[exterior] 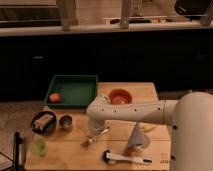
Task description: Place fork in tray
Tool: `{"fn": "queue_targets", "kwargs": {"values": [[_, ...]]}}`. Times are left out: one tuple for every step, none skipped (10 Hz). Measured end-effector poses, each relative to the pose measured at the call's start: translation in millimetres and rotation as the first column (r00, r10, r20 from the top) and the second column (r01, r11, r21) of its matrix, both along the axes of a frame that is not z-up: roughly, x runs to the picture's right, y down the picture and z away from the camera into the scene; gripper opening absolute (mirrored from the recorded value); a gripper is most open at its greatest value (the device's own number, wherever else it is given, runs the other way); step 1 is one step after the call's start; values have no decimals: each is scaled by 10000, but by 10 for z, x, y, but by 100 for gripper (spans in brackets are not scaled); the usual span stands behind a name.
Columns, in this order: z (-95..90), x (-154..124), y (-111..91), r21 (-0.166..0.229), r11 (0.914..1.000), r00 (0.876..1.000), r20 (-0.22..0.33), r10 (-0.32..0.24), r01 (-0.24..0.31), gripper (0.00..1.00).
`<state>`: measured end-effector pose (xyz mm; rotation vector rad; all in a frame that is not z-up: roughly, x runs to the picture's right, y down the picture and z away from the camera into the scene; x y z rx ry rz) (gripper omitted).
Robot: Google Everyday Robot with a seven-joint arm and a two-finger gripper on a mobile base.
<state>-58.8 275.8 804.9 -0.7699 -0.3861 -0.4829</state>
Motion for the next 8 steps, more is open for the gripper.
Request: {"fn": "queue_targets", "kwargs": {"values": [[0,-2,-1,2,10000,10000,2,-10,10,0],[-10,25,-24,105,9999,10000,-33,-72,72,0],[-59,40,-73,206,9998,10000,-62,-61,62,0],[-102,51,-105,278,9996,9999,-81,-63,65,0],[-155,67,-158,409,9992,10000,-83,-14,17,0],[-198,76,-207,538,9986,10000,-76,32,-28,0],[-234,86,-246,627,9980,10000,-72,61,-57,0],[-264,111,-284,720,9974,9999,-91,102,-95,0]]}}
